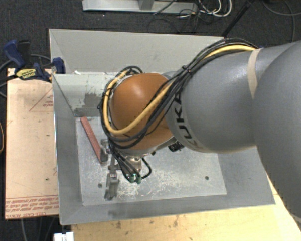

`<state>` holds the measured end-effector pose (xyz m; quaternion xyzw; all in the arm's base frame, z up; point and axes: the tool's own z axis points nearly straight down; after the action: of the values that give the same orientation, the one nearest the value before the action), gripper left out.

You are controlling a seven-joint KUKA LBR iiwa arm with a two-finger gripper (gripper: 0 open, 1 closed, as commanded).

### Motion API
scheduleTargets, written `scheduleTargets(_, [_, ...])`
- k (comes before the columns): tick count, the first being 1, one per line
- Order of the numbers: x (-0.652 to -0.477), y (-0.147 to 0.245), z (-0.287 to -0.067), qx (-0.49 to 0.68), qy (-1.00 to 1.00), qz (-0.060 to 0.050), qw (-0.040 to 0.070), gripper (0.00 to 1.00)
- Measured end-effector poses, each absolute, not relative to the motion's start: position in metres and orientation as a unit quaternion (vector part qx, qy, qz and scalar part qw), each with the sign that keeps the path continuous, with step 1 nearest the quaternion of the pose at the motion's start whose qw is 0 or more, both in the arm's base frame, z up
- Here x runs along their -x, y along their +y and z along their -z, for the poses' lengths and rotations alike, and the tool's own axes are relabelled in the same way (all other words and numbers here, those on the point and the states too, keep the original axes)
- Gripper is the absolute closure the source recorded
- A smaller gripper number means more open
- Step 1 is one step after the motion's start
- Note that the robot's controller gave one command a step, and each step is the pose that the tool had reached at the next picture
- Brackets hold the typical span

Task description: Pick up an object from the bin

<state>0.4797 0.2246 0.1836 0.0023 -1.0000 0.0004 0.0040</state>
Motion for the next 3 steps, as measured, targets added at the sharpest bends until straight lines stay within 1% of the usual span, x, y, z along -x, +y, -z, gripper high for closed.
scheduleTargets(1, [-0.543, 0.155, -0.075, 0.022, -1.000, -0.002, 0.002, 0.00])
scheduleTargets(2, [-0.553, 0.088, -0.102, 0.111, -0.994, 0.000, -0.001, 0.00])
scheduleTargets(3, [-0.649, 0.101, -0.117, 0.074, -0.997, 0.001, -0.005, 0.00])
